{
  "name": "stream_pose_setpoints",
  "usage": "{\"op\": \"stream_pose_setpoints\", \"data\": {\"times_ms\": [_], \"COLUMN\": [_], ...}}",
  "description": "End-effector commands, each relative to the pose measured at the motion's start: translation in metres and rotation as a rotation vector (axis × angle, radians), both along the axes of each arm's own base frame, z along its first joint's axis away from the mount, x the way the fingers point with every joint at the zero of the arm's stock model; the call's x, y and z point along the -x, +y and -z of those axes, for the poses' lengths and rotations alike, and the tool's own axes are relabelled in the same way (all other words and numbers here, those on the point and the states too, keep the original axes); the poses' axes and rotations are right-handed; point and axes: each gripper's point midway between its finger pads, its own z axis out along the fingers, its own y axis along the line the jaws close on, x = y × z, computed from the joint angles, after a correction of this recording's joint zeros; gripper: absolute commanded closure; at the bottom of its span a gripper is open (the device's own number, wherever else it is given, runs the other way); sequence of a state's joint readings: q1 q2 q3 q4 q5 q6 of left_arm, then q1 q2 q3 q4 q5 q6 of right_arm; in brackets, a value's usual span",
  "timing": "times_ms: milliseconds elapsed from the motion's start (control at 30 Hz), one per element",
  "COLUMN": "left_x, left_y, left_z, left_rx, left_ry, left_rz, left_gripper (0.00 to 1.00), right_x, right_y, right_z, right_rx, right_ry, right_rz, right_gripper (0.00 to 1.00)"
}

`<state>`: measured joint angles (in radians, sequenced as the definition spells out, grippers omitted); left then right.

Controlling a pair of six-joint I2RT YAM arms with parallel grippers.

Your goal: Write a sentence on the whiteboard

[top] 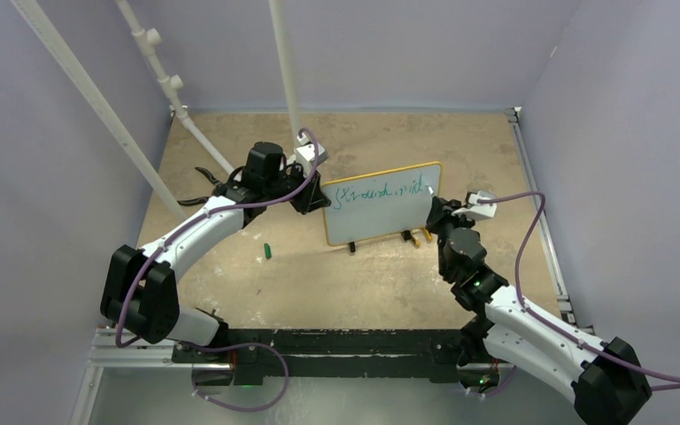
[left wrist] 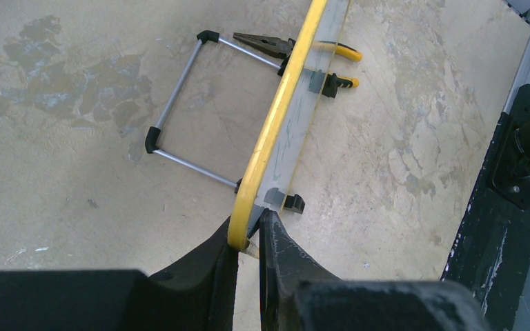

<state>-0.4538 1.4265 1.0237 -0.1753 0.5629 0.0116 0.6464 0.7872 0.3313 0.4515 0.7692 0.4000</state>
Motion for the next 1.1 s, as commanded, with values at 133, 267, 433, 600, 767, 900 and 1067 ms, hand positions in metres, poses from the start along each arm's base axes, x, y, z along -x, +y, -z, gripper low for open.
{"op": "stream_pose_setpoints", "data": {"times_ms": [133,267,433,600,767,900,1067], "left_x": [-0.018,-0.018,-0.018,-0.018,-0.018,-0.018,-0.018], "left_y": [0.014,0.014,0.014,0.014,0.014,0.014,0.014], "left_z": [-0.008,-0.009,-0.010,-0.010,-0.009,-0.009,-0.008], "left_rx": [-0.050,-0.048,-0.047,-0.045,-0.045,-0.047,-0.048], "left_ry": [-0.074,-0.076,-0.078,-0.079,-0.077,-0.079,-0.077], "left_rz": [-0.059,-0.059,-0.062,-0.062,-0.061,-0.063,-0.063], "left_gripper": [1.00,1.00,1.00,1.00,1.00,1.00,1.00], "right_x": [0.000,0.002,0.012,0.022,0.015,0.010,0.008], "right_y": [-0.003,0.002,0.003,0.019,0.035,0.044,0.048], "right_z": [0.008,0.010,-0.016,-0.040,-0.035,-0.035,-0.031], "right_rx": [-0.008,-0.015,-0.064,-0.060,-0.008,0.015,0.027], "right_ry": [0.023,0.025,-0.052,-0.151,-0.131,-0.132,-0.120], "right_rz": [0.019,-0.015,-0.070,-0.206,-0.265,-0.296,-0.308], "right_gripper": [1.00,1.00,1.00,1.00,1.00,1.00,1.00]}}
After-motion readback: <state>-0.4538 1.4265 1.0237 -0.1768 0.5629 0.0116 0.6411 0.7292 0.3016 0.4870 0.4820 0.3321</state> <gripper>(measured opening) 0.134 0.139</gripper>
